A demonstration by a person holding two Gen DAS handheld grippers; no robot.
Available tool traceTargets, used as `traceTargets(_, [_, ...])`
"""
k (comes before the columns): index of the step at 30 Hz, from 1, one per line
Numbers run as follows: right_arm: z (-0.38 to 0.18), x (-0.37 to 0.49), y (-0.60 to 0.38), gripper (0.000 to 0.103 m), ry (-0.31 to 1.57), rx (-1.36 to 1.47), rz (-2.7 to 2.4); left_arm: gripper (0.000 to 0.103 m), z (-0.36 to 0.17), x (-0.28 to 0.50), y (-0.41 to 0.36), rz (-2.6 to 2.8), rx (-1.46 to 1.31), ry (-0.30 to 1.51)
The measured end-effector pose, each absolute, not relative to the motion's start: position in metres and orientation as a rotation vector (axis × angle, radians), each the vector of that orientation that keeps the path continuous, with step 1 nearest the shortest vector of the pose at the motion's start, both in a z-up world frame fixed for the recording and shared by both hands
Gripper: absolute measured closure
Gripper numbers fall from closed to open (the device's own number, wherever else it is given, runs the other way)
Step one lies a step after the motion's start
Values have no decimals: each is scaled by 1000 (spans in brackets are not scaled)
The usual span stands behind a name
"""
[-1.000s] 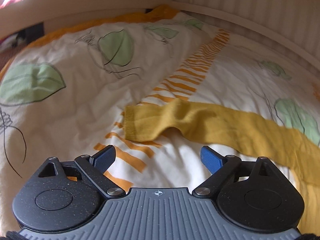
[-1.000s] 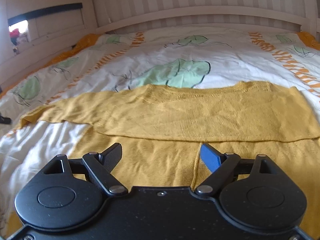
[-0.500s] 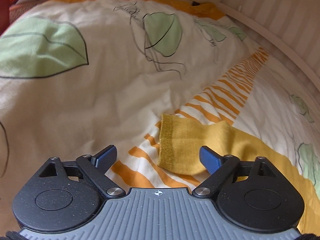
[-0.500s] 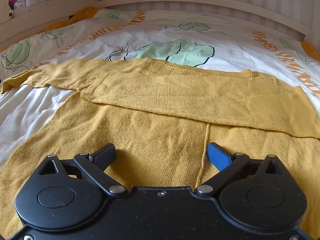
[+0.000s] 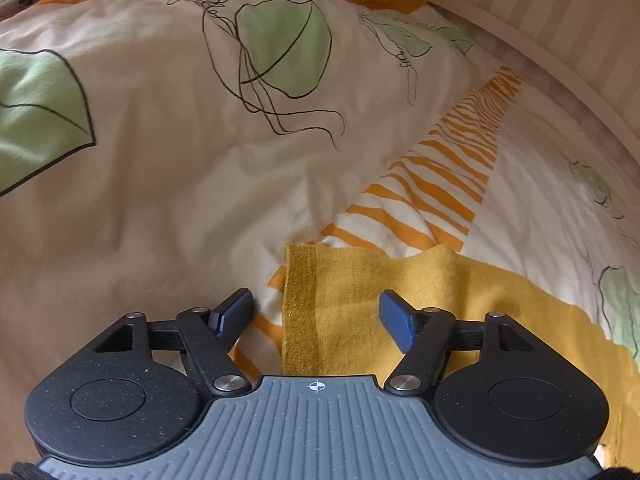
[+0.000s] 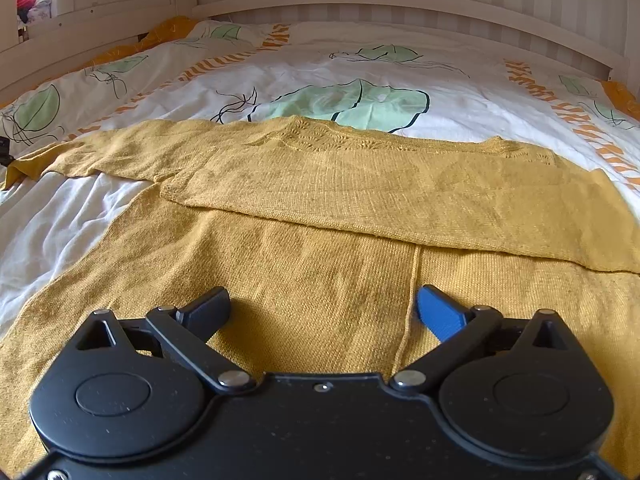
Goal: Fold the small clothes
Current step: 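Reach the left gripper to the other sleeve cuff and close on it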
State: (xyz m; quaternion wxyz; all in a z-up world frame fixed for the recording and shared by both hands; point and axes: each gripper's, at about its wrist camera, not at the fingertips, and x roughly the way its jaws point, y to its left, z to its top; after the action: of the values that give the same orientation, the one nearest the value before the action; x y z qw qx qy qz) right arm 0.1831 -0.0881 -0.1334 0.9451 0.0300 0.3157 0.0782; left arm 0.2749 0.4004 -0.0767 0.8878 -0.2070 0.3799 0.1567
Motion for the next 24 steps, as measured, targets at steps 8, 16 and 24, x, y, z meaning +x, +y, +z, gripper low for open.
traceTargets(8, [-134, 183, -89, 1, 642, 61, 160, 100, -74, 273, 404, 281, -499, 798])
traceTargets(16, [-134, 183, -89, 1, 642, 62, 160, 100, -31, 272, 384, 191, -541, 742])
traceTargets(24, [-132, 185, -92, 1, 647, 87, 173, 100, 50, 280, 318, 35, -483, 676])
